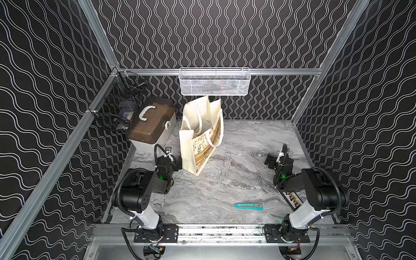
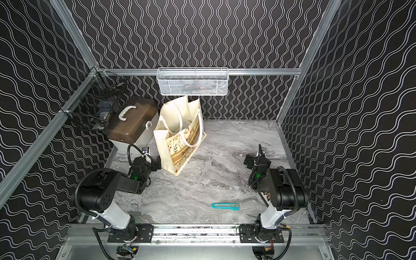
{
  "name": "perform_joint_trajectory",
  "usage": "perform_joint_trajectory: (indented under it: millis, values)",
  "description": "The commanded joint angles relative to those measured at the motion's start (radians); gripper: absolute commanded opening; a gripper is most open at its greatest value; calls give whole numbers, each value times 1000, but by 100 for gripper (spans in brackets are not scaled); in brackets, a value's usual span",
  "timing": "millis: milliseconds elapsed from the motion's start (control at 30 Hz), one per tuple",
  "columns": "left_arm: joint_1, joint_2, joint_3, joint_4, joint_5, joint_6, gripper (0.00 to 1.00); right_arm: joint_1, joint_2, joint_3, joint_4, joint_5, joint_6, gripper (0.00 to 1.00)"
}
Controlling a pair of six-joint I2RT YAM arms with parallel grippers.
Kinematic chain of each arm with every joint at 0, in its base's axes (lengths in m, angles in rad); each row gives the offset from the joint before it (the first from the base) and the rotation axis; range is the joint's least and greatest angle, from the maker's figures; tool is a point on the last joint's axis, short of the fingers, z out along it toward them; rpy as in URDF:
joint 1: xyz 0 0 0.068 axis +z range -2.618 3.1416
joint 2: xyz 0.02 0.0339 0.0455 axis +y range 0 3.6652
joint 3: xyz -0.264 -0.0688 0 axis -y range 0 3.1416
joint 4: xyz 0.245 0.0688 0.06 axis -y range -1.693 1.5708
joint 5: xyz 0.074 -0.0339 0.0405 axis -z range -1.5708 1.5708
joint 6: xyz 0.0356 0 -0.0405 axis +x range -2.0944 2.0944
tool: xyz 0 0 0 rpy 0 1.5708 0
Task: Take out the pencil case from the canvas bag
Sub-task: Move the canvas bag to the center of the board.
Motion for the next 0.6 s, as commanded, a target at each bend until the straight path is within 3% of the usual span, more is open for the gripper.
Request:
perform_joint_trajectory:
  millis: [0,567]
  values:
    - [-4,2,6,43,23,9,99,1,0,4,40,3,4,99]
    - [-3,2,5,45,25,10,99,-10,0,6,31,-18,10,99]
